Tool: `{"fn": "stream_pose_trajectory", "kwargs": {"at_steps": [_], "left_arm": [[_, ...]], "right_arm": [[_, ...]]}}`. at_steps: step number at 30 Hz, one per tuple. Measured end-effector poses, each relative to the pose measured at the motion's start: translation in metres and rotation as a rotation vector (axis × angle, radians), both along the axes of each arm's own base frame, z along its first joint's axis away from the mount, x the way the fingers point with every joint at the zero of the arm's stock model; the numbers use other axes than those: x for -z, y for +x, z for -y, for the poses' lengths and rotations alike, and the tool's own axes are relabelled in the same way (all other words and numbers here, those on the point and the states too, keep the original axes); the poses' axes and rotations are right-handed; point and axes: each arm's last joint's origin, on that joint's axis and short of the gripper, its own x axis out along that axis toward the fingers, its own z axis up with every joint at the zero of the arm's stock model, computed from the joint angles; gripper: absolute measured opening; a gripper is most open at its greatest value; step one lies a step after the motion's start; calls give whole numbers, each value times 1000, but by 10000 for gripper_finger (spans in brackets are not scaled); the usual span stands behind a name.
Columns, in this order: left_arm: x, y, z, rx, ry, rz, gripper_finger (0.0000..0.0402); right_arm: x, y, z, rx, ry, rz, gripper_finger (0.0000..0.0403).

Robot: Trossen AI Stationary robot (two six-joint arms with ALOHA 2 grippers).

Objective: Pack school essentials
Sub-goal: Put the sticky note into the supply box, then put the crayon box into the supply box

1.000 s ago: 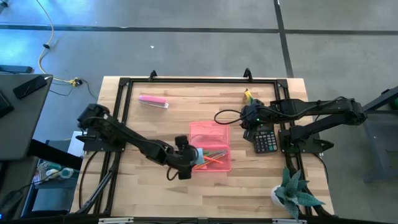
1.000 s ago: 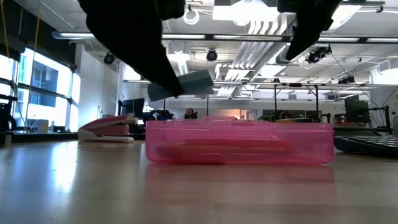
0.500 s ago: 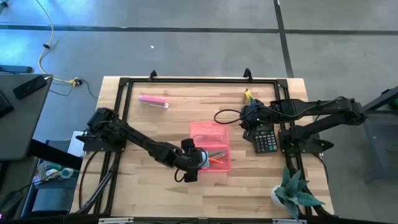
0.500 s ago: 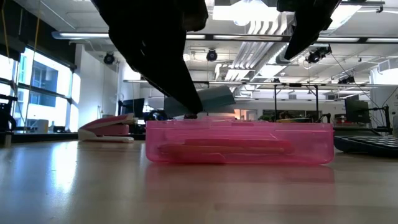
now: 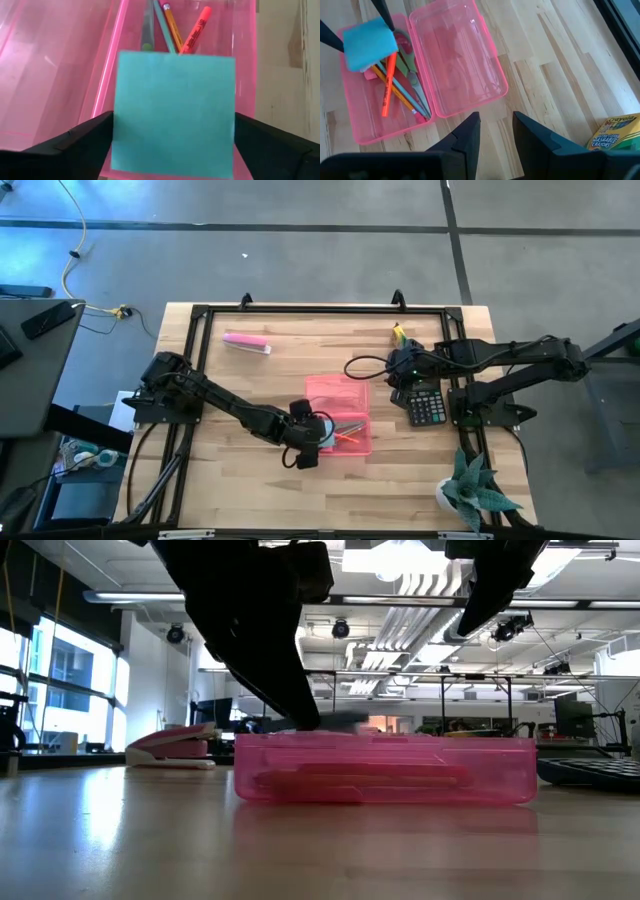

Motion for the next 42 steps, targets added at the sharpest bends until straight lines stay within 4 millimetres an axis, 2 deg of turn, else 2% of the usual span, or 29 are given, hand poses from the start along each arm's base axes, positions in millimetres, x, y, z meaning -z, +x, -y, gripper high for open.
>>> {"fn": "stream_pose_trajectory", "kwargs": {"at_steps": [3,12,21,24,35,42], "left_arm": [[0,0,0,0,1,-1,397],[-2,0,0,-4,6,5,400],[-32,-16,-1,10,96,110,400],[-35,-26,-3,60,101,138,400],[-59,-59,-38,78,74,374,400],[-69,-78,-65,6,80,507,400]], "right_arm": [[0,0,0,0,0,0,107],[0,0,0,0,0,0,107],[0,0,0,0,0,0,107],[0,0,0,0,0,1,107],[0,0,0,0,0,1,107],[0,0,0,0,0,4,107]]}}
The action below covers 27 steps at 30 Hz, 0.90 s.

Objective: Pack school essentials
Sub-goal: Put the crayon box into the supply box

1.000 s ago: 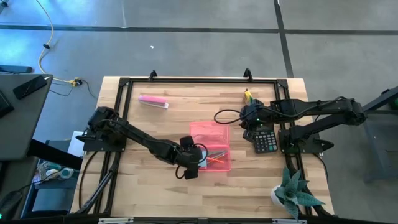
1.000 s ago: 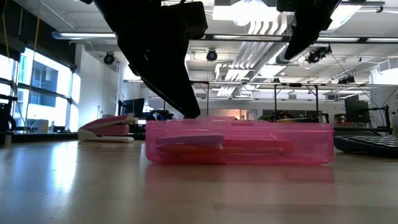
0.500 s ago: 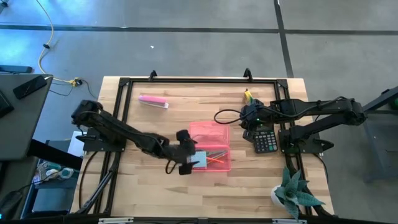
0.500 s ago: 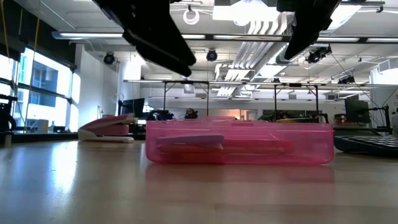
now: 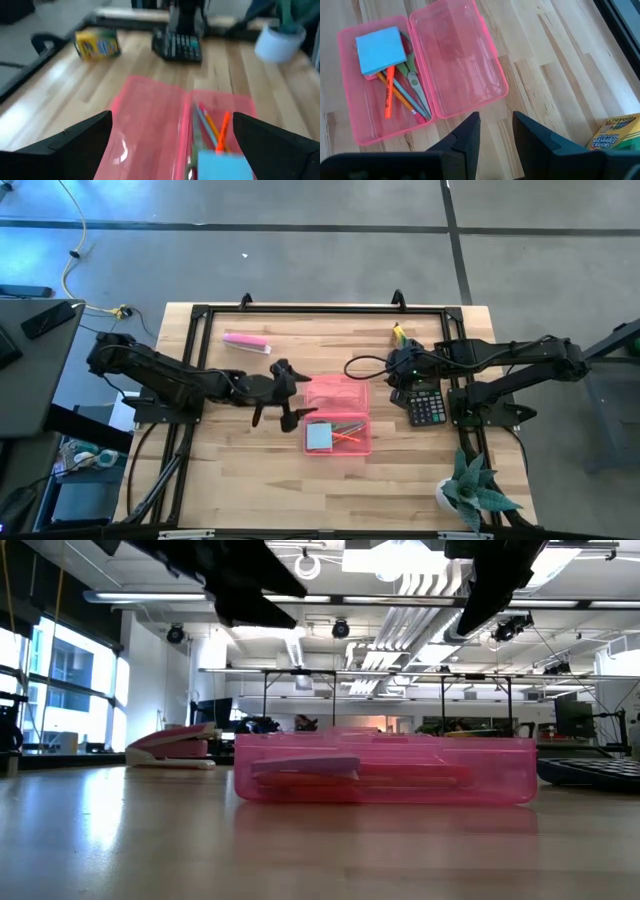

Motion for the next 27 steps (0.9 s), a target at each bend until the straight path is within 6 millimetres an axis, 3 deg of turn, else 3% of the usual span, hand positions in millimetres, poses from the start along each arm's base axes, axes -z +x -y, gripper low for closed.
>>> {"fn": "stream_pose_trajectory", "kwargs": {"at_steps": [21,27], "left_arm": [[-4,-1,-4,77,11,28,400],[-7,1,-11,53,98,41,400]], "right_arm": [[-1,1,0,0,0,14,107],[-10,12,3,-55,-83,146,107]]}}
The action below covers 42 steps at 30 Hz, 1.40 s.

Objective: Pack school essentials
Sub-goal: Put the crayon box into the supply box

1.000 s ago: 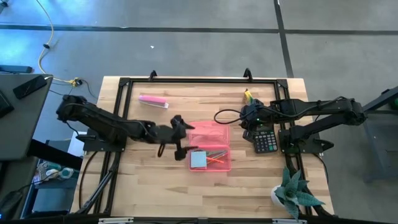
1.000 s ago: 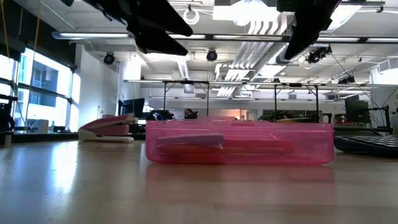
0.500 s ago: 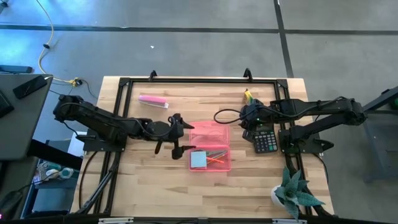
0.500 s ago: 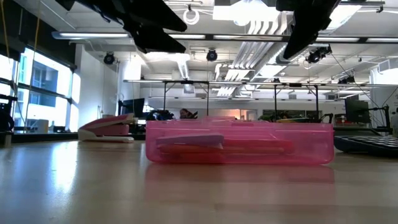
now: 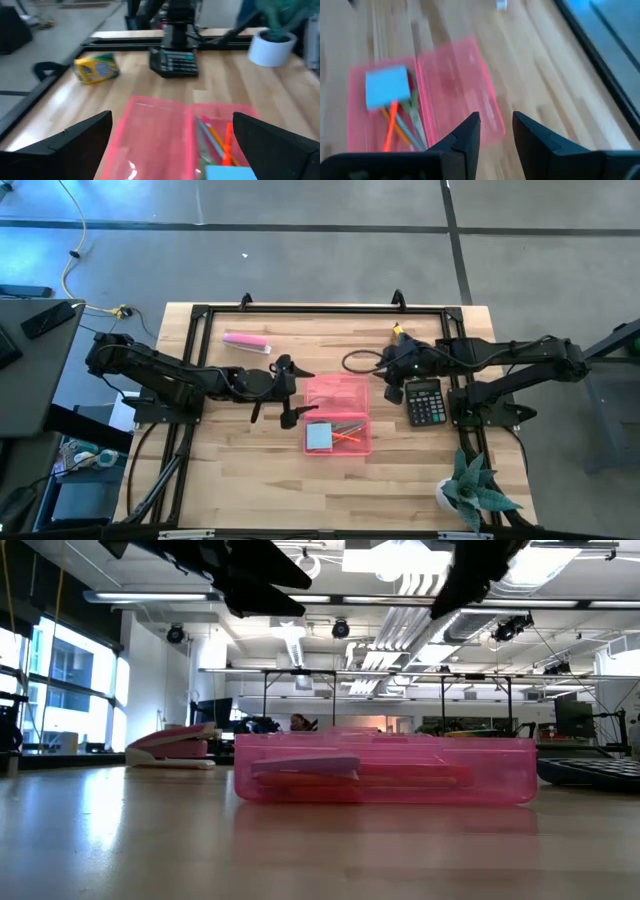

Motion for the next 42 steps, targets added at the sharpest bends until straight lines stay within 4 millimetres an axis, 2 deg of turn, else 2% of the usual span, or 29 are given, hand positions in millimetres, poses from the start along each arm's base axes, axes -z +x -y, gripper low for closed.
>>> {"fn": "stream_pose_trajectory", "kwargs": {"at_steps": [5,7,12,17,21,25,32,42], "left_arm": [[-1,-1,-14,-121,33,5,400],[-1,-1,-21,-158,39,3,400],[0,-3,-38,-217,37,-1,400],[1,-5,-48,-251,30,-17,400],[4,-7,-52,-264,29,-51,400],[4,-8,-55,-274,28,-48,400],[3,-7,-55,-273,28,-37,400],[3,-7,-54,-255,20,-41,400]], "right_arm": [[-10,9,6,35,-55,131,107],[-13,10,13,100,-107,158,107],[-15,6,39,319,-177,170,107],[-14,-2,69,446,-171,160,110],[-14,-10,92,502,-128,162,131],[-12,-19,113,586,-69,177,174],[13,-25,149,787,85,105,225],[59,-19,169,862,173,-175,222]]}}
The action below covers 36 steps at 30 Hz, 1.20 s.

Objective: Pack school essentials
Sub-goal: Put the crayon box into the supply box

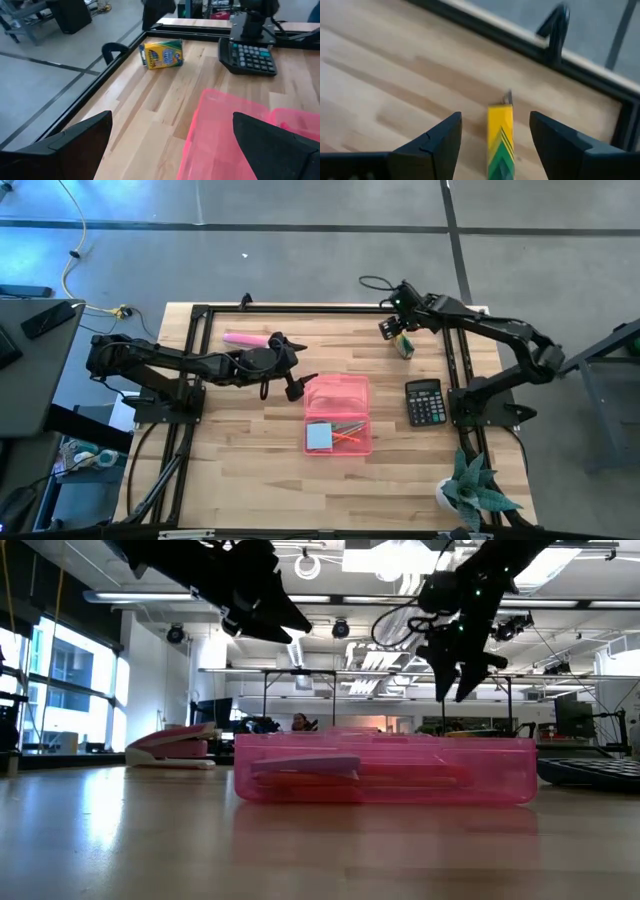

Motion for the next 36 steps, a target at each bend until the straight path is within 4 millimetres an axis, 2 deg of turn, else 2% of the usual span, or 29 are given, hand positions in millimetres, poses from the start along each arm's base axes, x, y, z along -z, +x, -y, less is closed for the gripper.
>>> {"fn": "stream_pose_trajectory", "kwargs": {"at_steps": [8,29,32,36], "left_arm": [[-2,2,1,39,8,20,400],[-2,2,1,56,6,19,400],[-2,2,1,56,6,19,400],[-2,2,1,56,6,19,400]], "right_arm": [[20,2,1,-2,92,-115,223],[60,11,7,-1,226,-278,222],[62,11,8,11,234,-282,210],[62,10,7,14,241,-290,168]]}}
